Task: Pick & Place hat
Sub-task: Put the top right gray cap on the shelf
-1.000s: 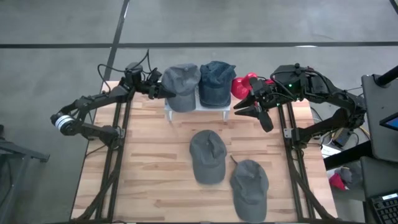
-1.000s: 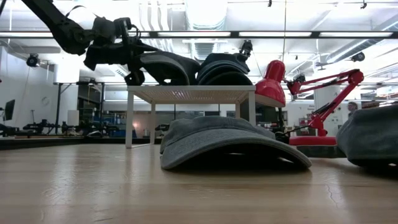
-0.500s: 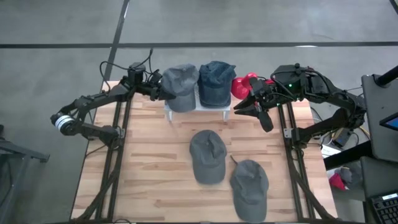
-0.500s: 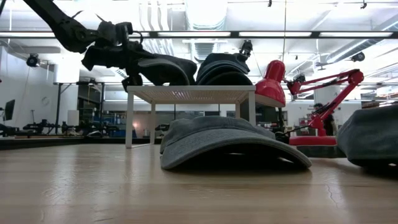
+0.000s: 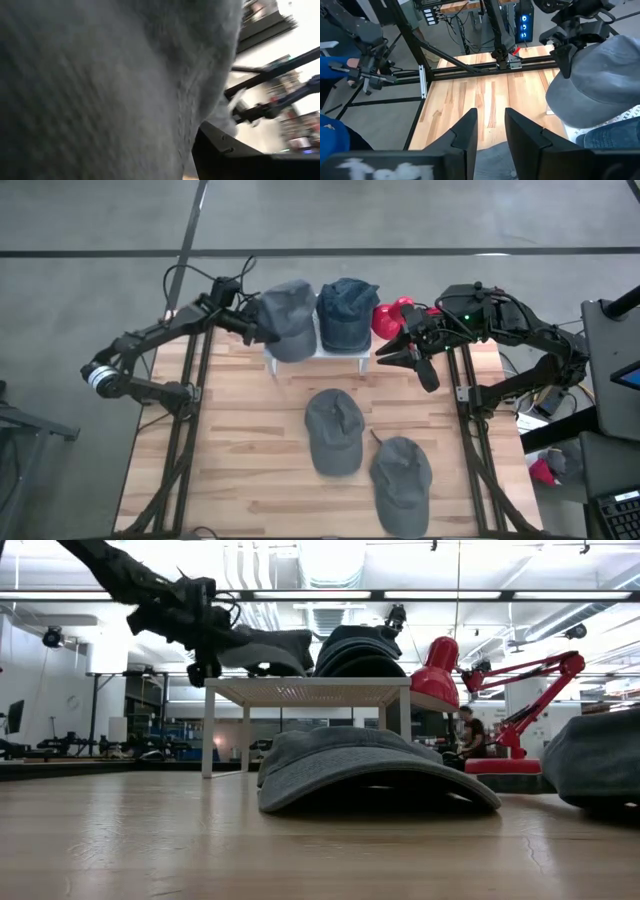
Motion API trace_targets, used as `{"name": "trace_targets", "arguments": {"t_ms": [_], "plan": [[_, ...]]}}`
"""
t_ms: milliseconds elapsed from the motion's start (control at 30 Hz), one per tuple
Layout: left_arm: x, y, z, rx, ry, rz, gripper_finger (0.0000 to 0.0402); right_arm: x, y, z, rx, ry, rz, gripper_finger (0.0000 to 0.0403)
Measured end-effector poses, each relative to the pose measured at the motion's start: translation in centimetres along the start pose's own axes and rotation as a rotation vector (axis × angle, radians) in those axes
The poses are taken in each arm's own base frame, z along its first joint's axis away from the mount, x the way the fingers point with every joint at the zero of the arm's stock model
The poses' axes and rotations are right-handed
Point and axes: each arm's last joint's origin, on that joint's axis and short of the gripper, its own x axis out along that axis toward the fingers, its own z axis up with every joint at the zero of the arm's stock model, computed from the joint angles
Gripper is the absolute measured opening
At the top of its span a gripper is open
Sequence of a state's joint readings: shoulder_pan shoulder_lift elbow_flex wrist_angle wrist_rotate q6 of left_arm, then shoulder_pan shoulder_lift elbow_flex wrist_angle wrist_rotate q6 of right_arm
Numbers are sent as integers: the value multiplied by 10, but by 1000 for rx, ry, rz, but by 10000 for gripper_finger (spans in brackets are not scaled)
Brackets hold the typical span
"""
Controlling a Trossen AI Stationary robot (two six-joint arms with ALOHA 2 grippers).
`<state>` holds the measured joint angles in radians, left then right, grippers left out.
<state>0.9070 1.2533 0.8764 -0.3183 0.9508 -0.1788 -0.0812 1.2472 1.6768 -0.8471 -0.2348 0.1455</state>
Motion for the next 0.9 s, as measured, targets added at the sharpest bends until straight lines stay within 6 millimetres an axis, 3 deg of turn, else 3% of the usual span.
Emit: {"name": "trace_targets", "arguments": {"t_ms": [433, 900], "plan": [[-12, -17, 22, 86, 5, 132, 85, 0, 0, 2, -3, -17, 3, 90], [-4, -24, 16, 134, 65, 60, 85, 0, 0, 2, -1, -18, 3, 73]]}}
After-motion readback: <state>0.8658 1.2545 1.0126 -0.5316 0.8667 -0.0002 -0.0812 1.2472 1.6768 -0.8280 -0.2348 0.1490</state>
